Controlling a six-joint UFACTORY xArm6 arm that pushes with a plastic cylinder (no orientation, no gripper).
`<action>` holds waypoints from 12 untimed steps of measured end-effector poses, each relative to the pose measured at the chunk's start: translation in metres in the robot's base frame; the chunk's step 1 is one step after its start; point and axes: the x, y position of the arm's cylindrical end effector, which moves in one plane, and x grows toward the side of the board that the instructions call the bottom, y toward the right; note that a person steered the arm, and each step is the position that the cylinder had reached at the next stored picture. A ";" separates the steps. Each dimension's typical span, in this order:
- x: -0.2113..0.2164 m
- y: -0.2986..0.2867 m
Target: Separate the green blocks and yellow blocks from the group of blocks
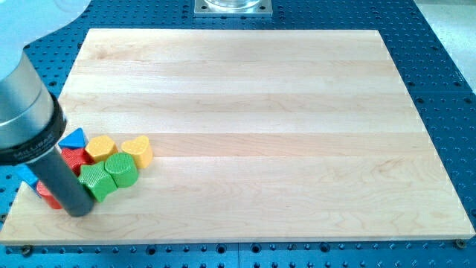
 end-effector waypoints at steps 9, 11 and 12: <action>-0.123 0.035; -0.050 0.130; -0.068 0.147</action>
